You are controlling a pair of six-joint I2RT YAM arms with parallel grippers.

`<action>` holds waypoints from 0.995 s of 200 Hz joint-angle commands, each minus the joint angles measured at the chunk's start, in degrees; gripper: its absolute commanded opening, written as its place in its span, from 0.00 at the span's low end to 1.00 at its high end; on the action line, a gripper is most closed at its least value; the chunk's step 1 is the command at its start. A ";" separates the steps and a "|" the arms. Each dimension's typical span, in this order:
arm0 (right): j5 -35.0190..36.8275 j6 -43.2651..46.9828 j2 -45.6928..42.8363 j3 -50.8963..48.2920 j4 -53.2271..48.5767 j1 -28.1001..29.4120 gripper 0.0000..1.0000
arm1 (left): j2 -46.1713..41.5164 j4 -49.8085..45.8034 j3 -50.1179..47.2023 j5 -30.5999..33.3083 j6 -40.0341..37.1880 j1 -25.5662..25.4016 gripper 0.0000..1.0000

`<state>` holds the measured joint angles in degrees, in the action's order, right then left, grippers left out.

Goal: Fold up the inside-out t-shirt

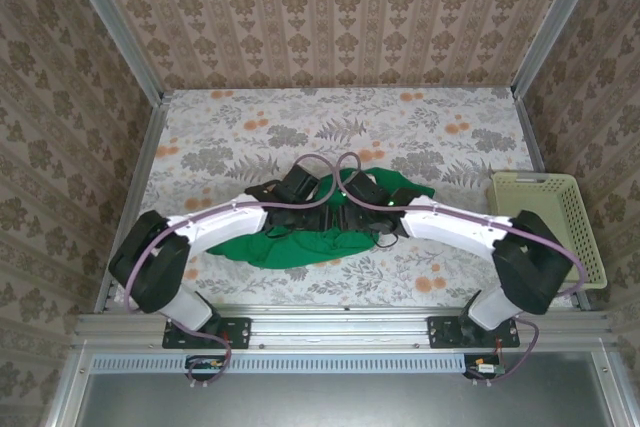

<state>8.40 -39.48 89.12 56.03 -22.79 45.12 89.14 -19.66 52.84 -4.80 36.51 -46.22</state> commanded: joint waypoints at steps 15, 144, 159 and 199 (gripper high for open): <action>-0.67 -3.53 4.13 -2.88 2.26 -2.27 0.51 | 3.72 2.46 -1.16 0.05 2.86 -0.04 0.49; -1.80 0.17 -3.08 -4.70 3.26 2.87 0.47 | -12.67 15.60 -16.65 -0.69 2.78 -1.05 0.00; -3.92 -0.58 0.06 -3.80 6.09 3.46 0.47 | -12.68 16.83 -16.63 -1.55 2.57 -0.94 0.00; -3.69 0.64 7.67 -0.87 9.23 3.25 0.48 | -13.05 19.92 -17.36 -3.83 2.71 -0.78 0.00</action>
<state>5.50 -40.23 93.03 52.93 -15.55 48.42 77.38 -3.11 36.23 -6.46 39.03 -46.85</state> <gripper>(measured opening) 0.473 0.057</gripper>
